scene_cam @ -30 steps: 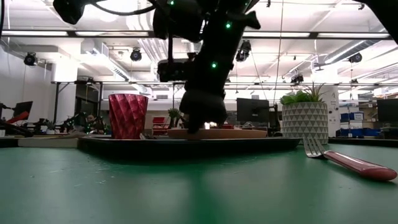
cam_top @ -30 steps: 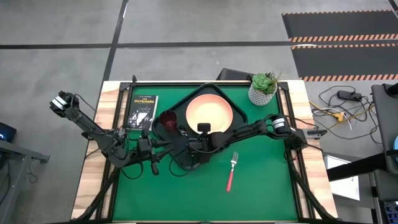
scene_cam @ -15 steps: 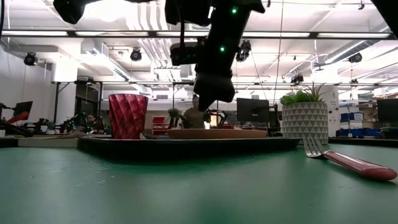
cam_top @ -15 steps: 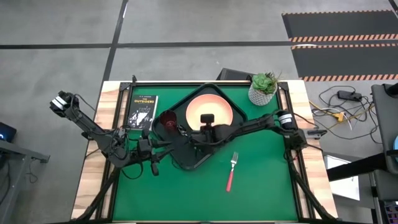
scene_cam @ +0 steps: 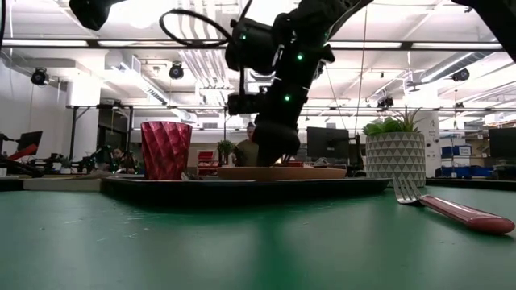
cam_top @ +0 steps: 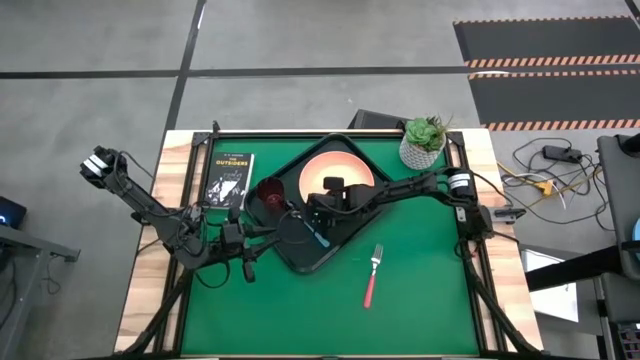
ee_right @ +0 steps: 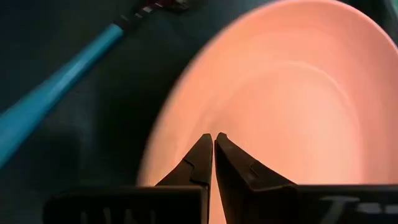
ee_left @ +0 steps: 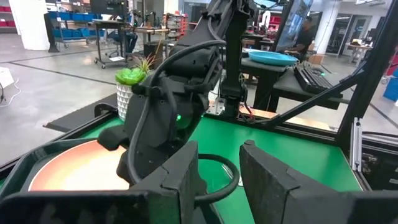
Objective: Pick and place plate/cup/fork/spoon on tray
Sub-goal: Adjust the orange plate on the black serving tray, then put the red fork on the black serving tray to the right of the orange plate
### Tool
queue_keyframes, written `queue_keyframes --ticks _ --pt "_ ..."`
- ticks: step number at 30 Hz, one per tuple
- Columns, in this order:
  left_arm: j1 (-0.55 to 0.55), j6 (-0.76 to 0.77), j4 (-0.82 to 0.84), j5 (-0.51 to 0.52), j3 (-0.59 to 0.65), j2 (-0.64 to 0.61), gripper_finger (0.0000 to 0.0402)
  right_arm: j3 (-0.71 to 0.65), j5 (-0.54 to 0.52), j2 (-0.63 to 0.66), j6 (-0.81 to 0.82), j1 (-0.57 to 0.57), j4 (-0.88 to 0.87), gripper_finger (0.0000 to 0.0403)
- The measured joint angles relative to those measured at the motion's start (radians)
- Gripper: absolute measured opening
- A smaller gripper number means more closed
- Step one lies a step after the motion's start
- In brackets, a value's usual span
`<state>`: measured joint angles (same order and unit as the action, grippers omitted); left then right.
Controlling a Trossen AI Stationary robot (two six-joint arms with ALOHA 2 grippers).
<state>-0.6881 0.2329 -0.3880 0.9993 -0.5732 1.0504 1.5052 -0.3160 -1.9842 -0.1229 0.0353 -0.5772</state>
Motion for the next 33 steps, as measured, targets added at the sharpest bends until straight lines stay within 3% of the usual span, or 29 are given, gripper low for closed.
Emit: queue_keyframes --ticks 9,12,21,33 --pt "0.000 -0.003 0.000 0.000 0.000 0.000 0.0099 0.000 0.163 0.000 0.013 -0.028 0.013 0.0008" --pt "0.000 -0.002 0.000 0.000 0.000 0.000 0.0099 0.000 0.145 0.000 0.017 -0.045 0.011 0.0008" --pt "0.000 -0.002 0.001 0.000 0.001 0.000 0.0099 0.000 -0.046 0.051 0.056 -0.102 -0.020 0.0008" --pt "0.000 0.000 0.003 0.000 0.003 0.000 0.0099 -0.050 -0.051 0.185 0.218 -0.265 -0.038 0.0008"
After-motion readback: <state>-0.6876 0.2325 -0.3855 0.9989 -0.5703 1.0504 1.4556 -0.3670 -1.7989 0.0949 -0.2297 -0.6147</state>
